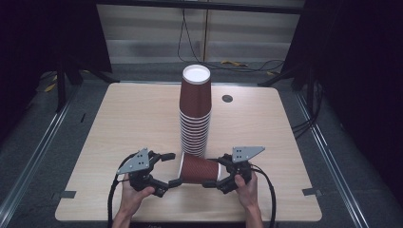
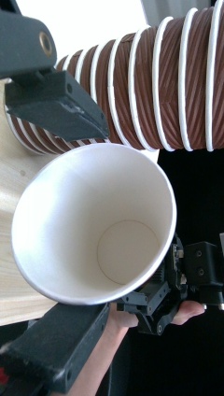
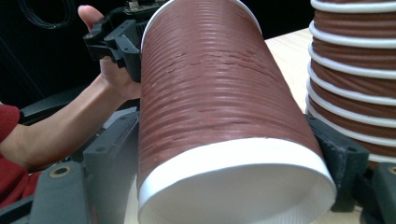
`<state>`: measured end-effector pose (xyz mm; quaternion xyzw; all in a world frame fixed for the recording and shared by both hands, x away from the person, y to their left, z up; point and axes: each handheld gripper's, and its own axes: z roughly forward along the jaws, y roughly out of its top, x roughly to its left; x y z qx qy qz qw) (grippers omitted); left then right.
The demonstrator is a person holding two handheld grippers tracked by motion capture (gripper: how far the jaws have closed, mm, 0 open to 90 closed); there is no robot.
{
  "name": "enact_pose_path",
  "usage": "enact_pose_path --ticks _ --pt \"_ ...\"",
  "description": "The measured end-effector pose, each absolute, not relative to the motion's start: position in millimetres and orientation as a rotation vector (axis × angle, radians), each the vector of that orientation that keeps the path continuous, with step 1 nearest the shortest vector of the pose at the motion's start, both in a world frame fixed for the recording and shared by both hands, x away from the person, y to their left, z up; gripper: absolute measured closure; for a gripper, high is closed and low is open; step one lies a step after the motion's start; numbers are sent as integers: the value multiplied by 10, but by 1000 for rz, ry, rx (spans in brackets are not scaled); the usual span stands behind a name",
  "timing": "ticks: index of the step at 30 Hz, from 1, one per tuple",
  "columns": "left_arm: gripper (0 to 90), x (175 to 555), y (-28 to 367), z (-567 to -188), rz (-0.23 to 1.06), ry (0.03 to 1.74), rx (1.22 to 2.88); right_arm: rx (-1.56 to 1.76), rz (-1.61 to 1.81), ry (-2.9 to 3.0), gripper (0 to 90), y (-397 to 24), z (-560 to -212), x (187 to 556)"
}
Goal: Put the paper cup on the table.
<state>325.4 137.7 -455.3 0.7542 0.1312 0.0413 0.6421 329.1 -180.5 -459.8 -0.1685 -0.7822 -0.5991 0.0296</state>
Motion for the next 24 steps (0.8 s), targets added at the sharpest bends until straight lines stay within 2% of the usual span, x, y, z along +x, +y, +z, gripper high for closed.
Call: enact_pose_path --ticks 4,7,11,17,24 --pt "27 3255 1311 -4540 79 304 1721 -495 -1843 -2402 208 -1814 -4553 3285" --pt "50 3240 1267 -4523 99 283 1744 -482 -1843 -2420 208 -1813 -4520 3268" --pt "26 3245 1175 -4520 102 267 1778 -471 -1844 -2423 208 -1781 -4535 3267" --pt "15 3285 1129 -4541 45 249 1766 -449 -1845 -2425 208 -1772 -4548 3250" --pt "13 3276 1063 -4553 37 248 1779 -430 -1833 -2435 207 -1760 -4555 3241"
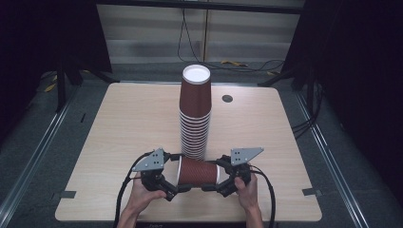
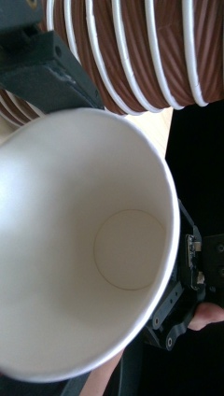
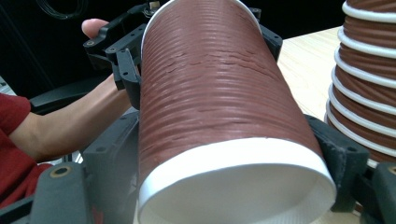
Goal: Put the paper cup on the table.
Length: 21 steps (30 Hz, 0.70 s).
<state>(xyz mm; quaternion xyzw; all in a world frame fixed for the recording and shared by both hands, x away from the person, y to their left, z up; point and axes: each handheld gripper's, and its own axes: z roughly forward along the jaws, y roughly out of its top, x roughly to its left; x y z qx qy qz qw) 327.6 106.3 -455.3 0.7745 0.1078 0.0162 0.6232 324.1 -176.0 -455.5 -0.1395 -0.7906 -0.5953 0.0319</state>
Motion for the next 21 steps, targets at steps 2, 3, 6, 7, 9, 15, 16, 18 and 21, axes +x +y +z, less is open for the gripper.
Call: enact_pose_path --ticks 2,3,6,7,9,15,16,18,21 --pt "13 3288 1056 -4560 27 246 1776 -429 -1841 -2425 207 -1764 -4566 3247" --pt "14 3287 1052 -4562 27 248 1783 -429 -1840 -2422 207 -1762 -4576 3251" --pt "21 3291 1045 -4568 15 236 1788 -428 -1827 -2423 207 -1762 -4601 3249" --pt "21 3293 1053 -4564 16 231 1786 -428 -1824 -2423 207 -1763 -4608 3249" --pt "33 3296 1076 -4553 -4 227 1759 -408 -1800 -2422 210 -1750 -4628 3247" --pt "41 3291 1108 -4516 0 221 1770 -388 -1808 -2428 212 -1718 -4630 3243" --pt "43 3291 1110 -4513 7 223 1779 -388 -1805 -2428 213 -1715 -4632 3247" --pt "49 3293 1107 -4517 6 220 1784 -395 -1793 -2432 213 -1713 -4643 3250" --pt "52 3295 1112 -4516 12 220 1791 -395 -1795 -2437 211 -1709 -4658 3249"
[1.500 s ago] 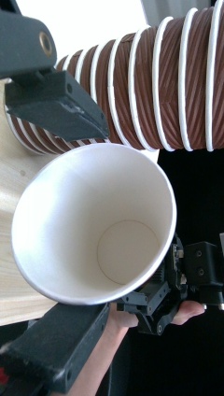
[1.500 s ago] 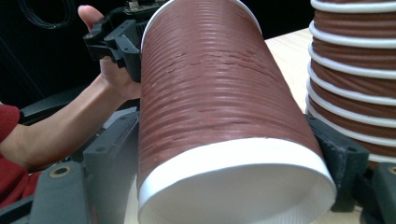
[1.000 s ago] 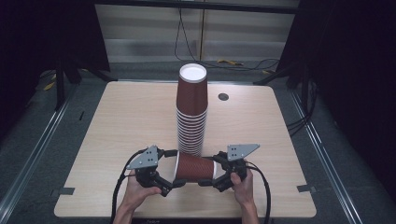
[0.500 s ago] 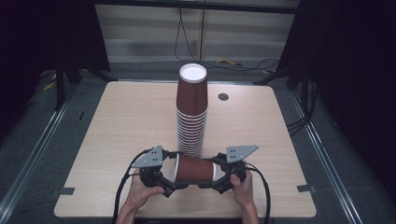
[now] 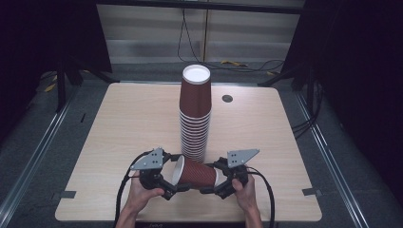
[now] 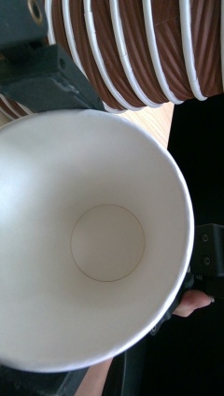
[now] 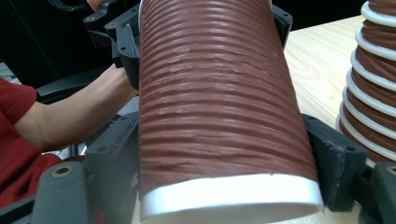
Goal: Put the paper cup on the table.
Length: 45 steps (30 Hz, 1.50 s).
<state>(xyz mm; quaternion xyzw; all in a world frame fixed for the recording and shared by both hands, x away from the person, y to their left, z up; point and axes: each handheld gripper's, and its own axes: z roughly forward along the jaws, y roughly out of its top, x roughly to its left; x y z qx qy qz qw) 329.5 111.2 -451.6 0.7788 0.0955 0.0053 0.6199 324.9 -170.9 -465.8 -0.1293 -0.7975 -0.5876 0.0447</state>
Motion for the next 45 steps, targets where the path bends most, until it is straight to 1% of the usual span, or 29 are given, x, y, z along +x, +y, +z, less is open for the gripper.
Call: enact_pose_path --ticks 3,6,7,12,17,18,19,31,32,33,34,39,42,45 --pt "55 3290 1119 -4508 24 227 1801 -401 -1791 -2444 202 -1706 -4659 3246" --pt "55 3298 1138 -4494 20 224 1797 -420 -1812 -2459 166 -1718 -4663 3239" --pt "55 3292 1148 -4483 45 239 1803 -420 -1812 -2459 166 -1718 -4663 3239" --pt "55 3327 1199 -4476 57 262 1818 -481 -1845 -2472 137 -1783 -4687 3218" --pt "55 3348 1219 -4483 78 282 1848 -539 -1874 -2492 138 -1836 -4700 3206" --pt "55 3358 1236 -4486 83 292 1862 -579 -1901 -2518 158 -1863 -4700 3182" --pt "54 3358 1236 -4486 83 292 1862 -579 -1901 -2518 158 -1863 -4700 3182" --pt "53 3361 1434 -4480 127 347 1891 -837 -2009 -2600 130 -2032 -4762 3062" --pt "53 3360 1478 -4472 128 356 1883 -905 -2035 -2619 129 -2040 -4769 3045" --pt "53 3360 1478 -4472 128 356 1883 -905 -2035 -2619 129 -2040 -4769 3045" --pt "53 3357 1502 -4465 133 359 1883 -999 -2017 -2689 129 -2041 -4769 3013" --pt "53 3319 1614 -4395 156 382 1863 -1044 -2053 -2700 128 -2083 -4803 2964" --pt "52 3318 1674 -4368 181 394 1891 -1161 -2066 -2685 127 -2135 -4821 2937" --pt "52 3333 1721 -4369 205 421 1918 -1210 -2096 -2684 128 -2163 -4825 2936"
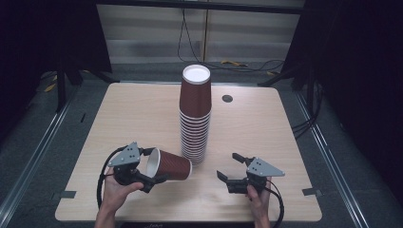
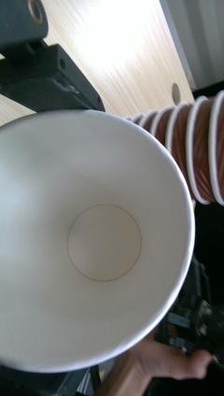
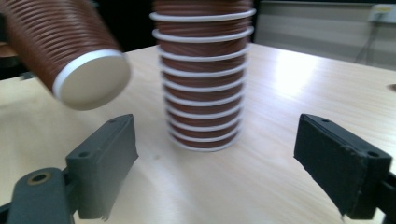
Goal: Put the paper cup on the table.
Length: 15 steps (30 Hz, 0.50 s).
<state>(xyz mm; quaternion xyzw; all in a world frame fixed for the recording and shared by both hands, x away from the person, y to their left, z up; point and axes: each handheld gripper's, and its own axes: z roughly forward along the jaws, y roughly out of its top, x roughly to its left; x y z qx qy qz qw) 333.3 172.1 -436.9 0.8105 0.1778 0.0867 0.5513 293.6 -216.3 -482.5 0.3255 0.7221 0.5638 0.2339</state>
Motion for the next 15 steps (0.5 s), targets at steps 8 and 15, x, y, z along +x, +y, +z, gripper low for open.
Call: enact_pose_path --ticks 8,15 --pt "52 3382 1836 -4349 233 516 1960 1044 1461 1697 130 -2273 -4934 2868" --pt "51 3465 1938 -4296 272 616 1973 1114 1382 1512 126 -2358 -5014 2840"
